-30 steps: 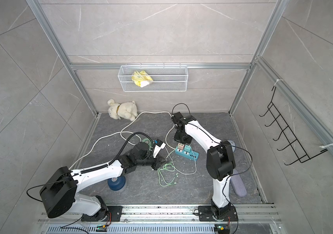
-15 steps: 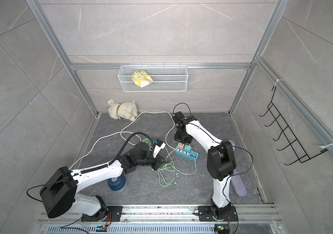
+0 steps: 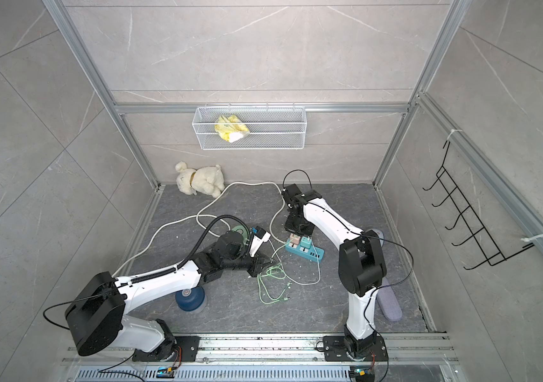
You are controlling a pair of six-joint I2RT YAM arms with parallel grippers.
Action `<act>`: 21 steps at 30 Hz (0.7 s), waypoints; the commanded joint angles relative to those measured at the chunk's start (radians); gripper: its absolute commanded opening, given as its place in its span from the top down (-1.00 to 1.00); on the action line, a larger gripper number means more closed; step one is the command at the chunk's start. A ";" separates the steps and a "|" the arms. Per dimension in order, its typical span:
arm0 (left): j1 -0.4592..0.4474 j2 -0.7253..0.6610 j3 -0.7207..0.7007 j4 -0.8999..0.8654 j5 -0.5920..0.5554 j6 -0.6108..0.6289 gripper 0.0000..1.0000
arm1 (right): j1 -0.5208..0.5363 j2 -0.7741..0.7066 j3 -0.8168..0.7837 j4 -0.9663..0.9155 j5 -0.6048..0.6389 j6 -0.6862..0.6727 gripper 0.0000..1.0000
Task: Charge the cordless meat grinders
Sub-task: Insert the charging cable into the plug.
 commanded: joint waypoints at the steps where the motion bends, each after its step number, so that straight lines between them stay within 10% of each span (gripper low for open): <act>1: 0.002 0.000 0.037 -0.002 0.019 0.010 1.00 | -0.010 -0.010 -0.033 0.000 0.026 -0.002 1.00; 21: 0.002 0.022 0.063 -0.039 0.014 0.012 1.00 | -0.010 0.066 -0.050 0.011 0.050 -0.005 1.00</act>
